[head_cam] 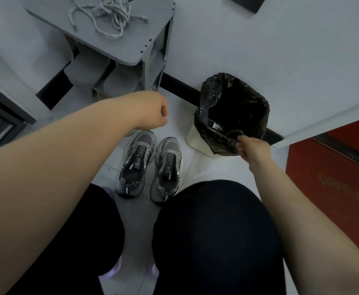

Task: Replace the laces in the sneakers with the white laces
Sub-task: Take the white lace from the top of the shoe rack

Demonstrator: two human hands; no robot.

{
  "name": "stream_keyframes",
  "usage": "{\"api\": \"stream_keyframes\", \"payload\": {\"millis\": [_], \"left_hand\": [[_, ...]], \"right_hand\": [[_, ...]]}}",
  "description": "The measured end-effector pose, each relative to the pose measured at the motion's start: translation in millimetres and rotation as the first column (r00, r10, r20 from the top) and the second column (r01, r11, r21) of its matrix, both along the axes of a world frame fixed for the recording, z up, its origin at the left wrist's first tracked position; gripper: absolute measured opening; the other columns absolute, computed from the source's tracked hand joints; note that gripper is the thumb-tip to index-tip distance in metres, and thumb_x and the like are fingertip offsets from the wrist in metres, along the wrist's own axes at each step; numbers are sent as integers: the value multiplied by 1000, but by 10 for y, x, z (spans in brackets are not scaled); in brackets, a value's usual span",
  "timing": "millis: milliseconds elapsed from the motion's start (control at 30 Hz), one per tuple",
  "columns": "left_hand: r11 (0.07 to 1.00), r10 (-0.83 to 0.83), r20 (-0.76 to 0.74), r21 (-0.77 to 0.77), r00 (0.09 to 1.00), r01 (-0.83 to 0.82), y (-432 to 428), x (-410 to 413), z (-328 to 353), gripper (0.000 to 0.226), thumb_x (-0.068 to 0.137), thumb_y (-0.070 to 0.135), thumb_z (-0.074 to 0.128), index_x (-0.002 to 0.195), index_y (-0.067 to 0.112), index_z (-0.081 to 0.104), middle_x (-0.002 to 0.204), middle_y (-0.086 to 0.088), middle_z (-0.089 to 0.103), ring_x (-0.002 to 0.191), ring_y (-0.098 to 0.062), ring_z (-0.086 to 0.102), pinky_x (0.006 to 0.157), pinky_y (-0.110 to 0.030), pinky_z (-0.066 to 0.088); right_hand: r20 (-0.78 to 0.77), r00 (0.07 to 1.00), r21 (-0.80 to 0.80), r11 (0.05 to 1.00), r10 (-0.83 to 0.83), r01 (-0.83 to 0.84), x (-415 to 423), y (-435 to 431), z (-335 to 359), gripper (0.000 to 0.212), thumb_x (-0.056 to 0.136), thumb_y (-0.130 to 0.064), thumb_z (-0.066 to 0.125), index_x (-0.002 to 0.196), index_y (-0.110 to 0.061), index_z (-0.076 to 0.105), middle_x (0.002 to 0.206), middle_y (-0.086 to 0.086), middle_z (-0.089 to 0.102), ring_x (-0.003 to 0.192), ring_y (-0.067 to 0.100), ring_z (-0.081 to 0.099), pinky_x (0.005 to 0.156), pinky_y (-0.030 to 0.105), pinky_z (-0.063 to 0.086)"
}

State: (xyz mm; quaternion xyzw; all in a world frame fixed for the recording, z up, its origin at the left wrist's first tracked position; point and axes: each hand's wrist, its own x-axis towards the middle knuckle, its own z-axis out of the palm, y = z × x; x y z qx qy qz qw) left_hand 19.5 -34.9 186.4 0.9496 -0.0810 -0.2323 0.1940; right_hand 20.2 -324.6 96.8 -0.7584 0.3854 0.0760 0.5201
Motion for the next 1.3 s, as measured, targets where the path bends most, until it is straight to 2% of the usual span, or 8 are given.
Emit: {"api": "stream_keyframes", "payload": {"millis": [200,467,667,800,933,1033,1200,1300], "left_hand": [[998,2,-76,57,997,2,39,-21,31,30,91,29,51,118,17,56,124,-2,57,113,-21,52,88,-29,39],[974,207,-25,98,978,-204,369,35,108,36,93,25,46,126,11,49,129,-9,51,113,-27,51,87,-32,41],[927,362,23,101,932,-362,675,45,78,31,93,19,45,121,10,52,122,-9,56,106,-27,54,84,-34,45],[890,435,42,-170,899,-423,719,113,42,30,92,6,39,113,3,60,115,-14,63,107,-30,57,92,-37,46],[467,728,-157,-600,668,-650,704,255,63,36,99,28,34,97,4,61,95,-13,68,89,-29,62,84,-36,51],[82,736,-459,-670,499,-738,693,301,147,48,98,45,28,101,6,56,86,-5,65,75,-18,60,70,-27,50],[-71,652,-592,-669,473,-740,650,275,196,58,97,51,20,109,6,54,84,-3,67,88,-18,65,74,-27,52],[-145,588,-685,-612,430,-777,640,228,201,49,100,41,24,123,4,47,80,-7,68,81,-21,67,69,-29,52]], "right_hand": [[211,944,18,964,256,-265,410,493,585,8,93,-17,54,92,-12,60,86,4,66,71,9,63,67,19,52],[319,412,-502,521,853,-690,939,2225,1025,6,87,-20,61,91,-17,64,78,-8,58,70,4,52,66,9,41],[147,348,-583,366,926,-725,1232,2890,668,36,92,-24,53,126,-16,51,102,2,55,94,17,53,89,35,46],[144,354,-618,363,924,-698,1314,3005,558,20,92,-23,55,105,-10,62,105,7,56,93,19,54,81,31,45],[531,416,-320,630,738,-708,1226,2876,856,8,89,-16,60,83,-17,64,81,-6,60,78,8,54,73,16,43],[690,454,-23,644,564,-765,1031,2713,1197,10,88,-17,61,80,-23,62,80,-9,62,80,7,57,79,22,49],[657,587,152,680,472,-717,516,2404,1216,10,88,-16,58,80,-21,61,78,-17,64,74,-11,56,68,4,40],[593,713,357,672,374,-649,263,2220,983,10,81,-20,52,77,-17,60,82,-7,72,87,6,62,78,13,45]]}}
